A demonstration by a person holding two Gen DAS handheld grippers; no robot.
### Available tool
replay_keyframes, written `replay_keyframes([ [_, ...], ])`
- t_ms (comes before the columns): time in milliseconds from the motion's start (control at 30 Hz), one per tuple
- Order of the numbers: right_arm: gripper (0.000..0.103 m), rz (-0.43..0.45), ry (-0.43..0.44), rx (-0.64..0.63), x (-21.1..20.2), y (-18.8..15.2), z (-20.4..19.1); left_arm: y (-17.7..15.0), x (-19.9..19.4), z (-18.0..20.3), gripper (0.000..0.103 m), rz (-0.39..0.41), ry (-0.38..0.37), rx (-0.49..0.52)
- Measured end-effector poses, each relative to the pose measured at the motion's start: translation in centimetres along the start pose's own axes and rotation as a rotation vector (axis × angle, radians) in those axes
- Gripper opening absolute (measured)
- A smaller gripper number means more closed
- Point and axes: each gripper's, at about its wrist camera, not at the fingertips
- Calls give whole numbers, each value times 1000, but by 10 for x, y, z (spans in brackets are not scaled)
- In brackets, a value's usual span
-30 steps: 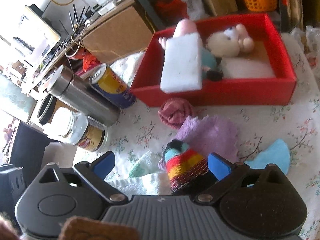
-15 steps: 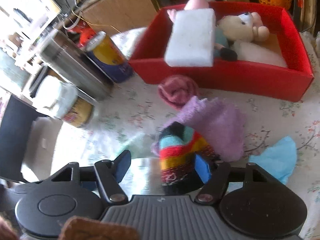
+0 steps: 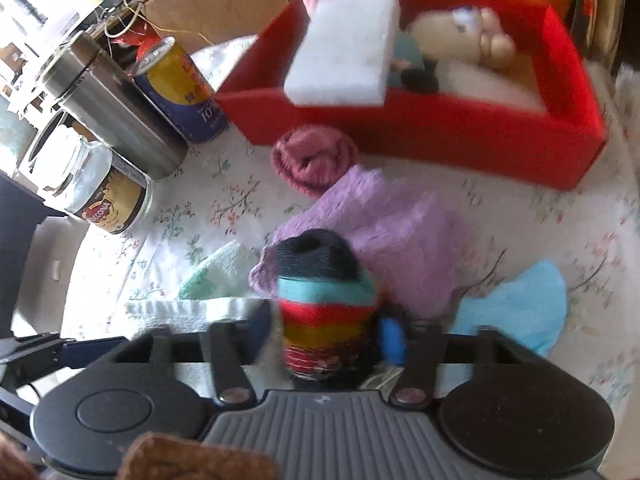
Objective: Organize soft objects
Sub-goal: 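Grasp the light green towel with the left gripper while the right grasps the striped hat, then lift the towel with the left gripper while the right gripper lifts the striped hat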
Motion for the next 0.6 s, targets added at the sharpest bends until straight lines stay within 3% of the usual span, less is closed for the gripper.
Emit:
replay_keyframes([
  [300, 0, 98, 70, 33, -34, 3, 13, -1, 9, 25, 83, -11, 1, 95],
  [467, 0, 128, 102, 65, -45, 5, 17, -4, 30, 35, 78, -38, 121, 175],
  [600, 0, 135, 124, 80, -49, 7, 20, -9, 38, 46, 62, -34, 208, 267],
])
Point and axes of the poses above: each gripper's, at about its wrist camera, not at the fingertips, and x roughly the way its jaws point, z to its right, y to its top, and after that the axes turned 3 degrees about x, right-handed
